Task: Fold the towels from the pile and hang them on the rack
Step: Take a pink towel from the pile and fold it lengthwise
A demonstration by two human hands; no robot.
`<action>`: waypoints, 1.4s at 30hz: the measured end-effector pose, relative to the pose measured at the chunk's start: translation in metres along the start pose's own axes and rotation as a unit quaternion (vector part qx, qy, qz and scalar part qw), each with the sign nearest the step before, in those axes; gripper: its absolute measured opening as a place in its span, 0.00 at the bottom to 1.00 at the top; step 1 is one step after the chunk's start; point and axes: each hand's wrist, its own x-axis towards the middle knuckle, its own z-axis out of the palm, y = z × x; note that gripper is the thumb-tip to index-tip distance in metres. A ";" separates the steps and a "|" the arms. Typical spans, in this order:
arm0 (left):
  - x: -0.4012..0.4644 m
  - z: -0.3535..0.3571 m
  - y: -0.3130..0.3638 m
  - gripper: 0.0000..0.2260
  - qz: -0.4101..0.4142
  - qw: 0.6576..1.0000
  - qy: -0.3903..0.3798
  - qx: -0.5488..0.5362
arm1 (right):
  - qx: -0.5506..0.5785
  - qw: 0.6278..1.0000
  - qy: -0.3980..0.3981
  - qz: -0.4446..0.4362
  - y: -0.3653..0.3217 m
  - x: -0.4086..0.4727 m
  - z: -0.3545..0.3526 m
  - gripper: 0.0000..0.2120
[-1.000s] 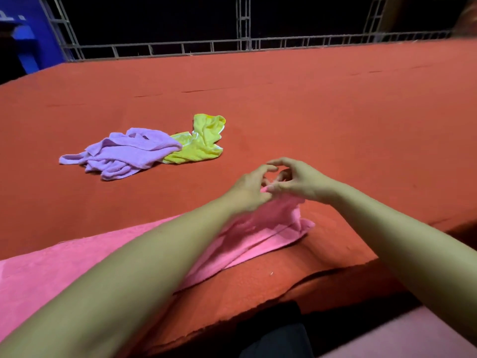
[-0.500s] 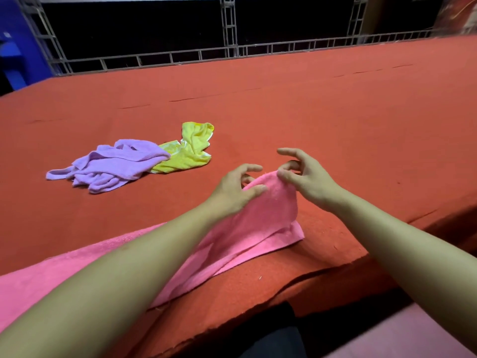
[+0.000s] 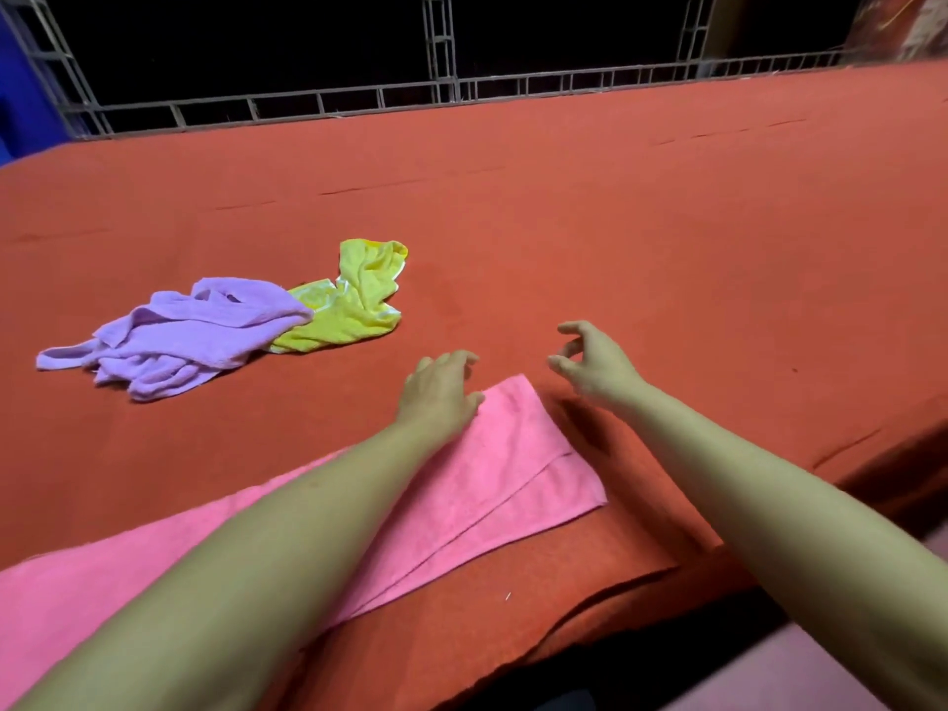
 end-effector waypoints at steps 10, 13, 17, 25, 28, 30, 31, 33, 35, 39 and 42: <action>-0.058 0.034 0.057 0.20 0.125 0.982 -0.107 -0.092 | -0.033 0.996 -0.072 -0.049 0.029 -0.071 -0.002 0.16; -0.056 0.039 0.058 0.19 0.105 0.988 -0.093 -0.063 | -0.041 0.996 -0.065 -0.037 0.029 -0.079 -0.006 0.17; -0.055 0.039 0.061 0.17 0.093 0.990 -0.056 -0.092 | -0.051 0.996 -0.064 -0.019 0.032 -0.090 -0.008 0.16; -0.072 0.027 0.076 0.16 0.087 0.969 -0.034 -0.229 | 0.206 0.971 -0.073 0.095 0.008 -0.097 -0.012 0.14; -0.081 0.025 0.075 0.17 0.096 0.969 -0.040 -0.226 | 0.149 0.982 -0.077 0.086 0.006 -0.099 -0.014 0.17; -0.088 0.025 0.072 0.18 0.099 0.969 -0.058 -0.219 | 0.040 0.993 -0.093 0.061 0.009 -0.103 -0.013 0.19; -0.091 0.025 0.070 0.19 0.101 0.969 -0.072 -0.214 | 0.008 0.993 -0.105 0.057 0.011 -0.106 -0.012 0.19; -0.097 0.028 0.069 0.19 0.108 0.967 -0.102 -0.205 | -0.026 0.991 -0.121 0.053 0.016 -0.112 -0.011 0.21; -0.100 0.032 0.068 0.20 0.112 0.966 -0.119 -0.200 | -0.064 0.991 -0.115 0.038 0.017 -0.114 -0.010 0.23; -0.096 0.032 0.069 0.19 0.106 0.965 -0.118 -0.208 | -0.119 0.987 -0.107 0.023 0.017 -0.115 -0.015 0.27; -0.088 0.029 0.068 0.19 0.090 0.968 -0.096 -0.213 | -0.154 0.982 -0.102 0.021 0.020 -0.115 -0.020 0.30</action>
